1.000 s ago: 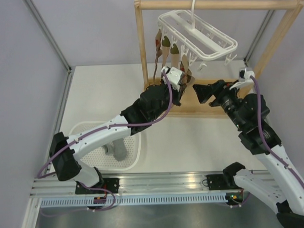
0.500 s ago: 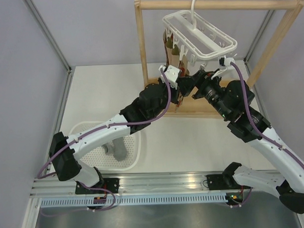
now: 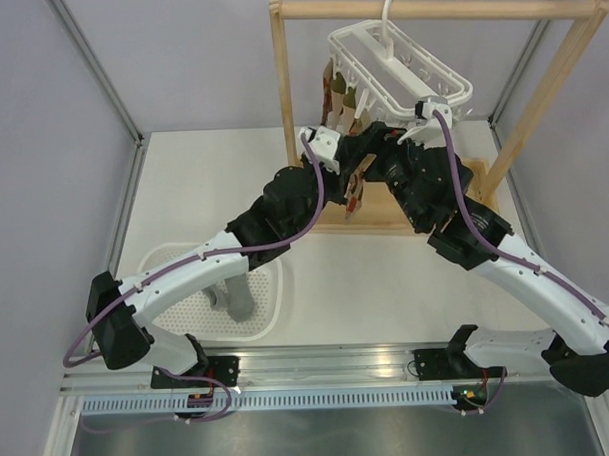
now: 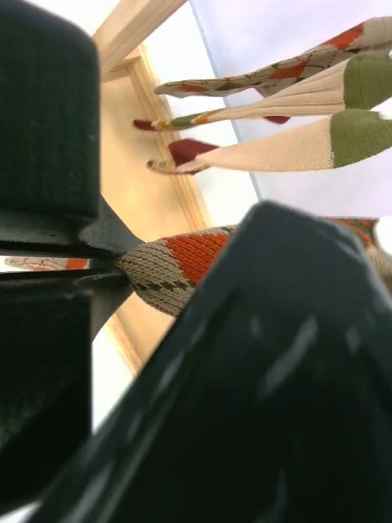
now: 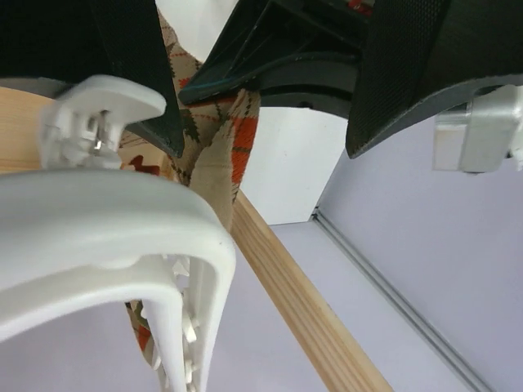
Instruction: Remove the socks clipped to the hanger
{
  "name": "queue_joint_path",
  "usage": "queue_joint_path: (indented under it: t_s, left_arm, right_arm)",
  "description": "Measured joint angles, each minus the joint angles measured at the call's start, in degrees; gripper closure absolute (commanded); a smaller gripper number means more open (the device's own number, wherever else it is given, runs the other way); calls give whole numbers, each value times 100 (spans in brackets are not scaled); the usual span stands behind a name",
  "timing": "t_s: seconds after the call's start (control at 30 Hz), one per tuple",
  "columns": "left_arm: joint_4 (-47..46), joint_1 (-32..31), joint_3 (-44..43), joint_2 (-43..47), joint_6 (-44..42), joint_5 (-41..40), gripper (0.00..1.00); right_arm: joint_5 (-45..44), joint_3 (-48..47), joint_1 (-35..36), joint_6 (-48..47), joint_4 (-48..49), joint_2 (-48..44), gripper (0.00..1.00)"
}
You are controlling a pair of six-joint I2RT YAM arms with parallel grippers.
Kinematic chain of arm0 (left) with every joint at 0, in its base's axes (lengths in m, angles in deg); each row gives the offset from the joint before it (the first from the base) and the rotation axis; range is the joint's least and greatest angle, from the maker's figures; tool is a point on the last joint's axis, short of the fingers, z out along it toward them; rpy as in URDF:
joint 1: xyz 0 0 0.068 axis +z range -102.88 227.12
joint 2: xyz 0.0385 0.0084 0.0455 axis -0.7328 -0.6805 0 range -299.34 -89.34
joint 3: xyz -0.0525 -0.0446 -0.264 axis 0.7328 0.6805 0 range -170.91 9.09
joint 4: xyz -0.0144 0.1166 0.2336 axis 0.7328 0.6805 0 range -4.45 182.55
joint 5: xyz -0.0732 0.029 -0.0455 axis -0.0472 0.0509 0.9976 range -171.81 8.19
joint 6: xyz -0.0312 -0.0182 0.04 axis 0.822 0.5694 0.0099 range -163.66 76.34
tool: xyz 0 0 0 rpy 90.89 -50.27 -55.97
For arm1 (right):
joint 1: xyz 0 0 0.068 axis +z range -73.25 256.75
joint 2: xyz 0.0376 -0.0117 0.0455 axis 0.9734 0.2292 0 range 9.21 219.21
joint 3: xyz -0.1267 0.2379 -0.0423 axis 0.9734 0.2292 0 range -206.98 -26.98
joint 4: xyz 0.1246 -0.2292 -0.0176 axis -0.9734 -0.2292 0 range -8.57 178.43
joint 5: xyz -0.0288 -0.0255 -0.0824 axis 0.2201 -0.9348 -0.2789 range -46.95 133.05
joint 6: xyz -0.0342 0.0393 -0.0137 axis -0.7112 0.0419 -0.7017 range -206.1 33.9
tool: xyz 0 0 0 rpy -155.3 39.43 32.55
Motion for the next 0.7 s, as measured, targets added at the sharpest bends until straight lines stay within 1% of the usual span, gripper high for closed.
queue_joint_path:
  t_s: [0.33, 0.57, 0.7]
  left_arm:
    - [4, 46, 96, 72, 146, 55, 98]
    - [-72, 70, 120, 87, 267, 90, 98]
    - [-81, 70, 133, 118, 284, 103, 98]
  right_arm:
    - [-579, -44, 17, -2, 234, 306, 14]
    - [-863, -428, 2, -127, 238, 739, 13]
    - [-903, -570, -120, -149, 284, 933, 13]
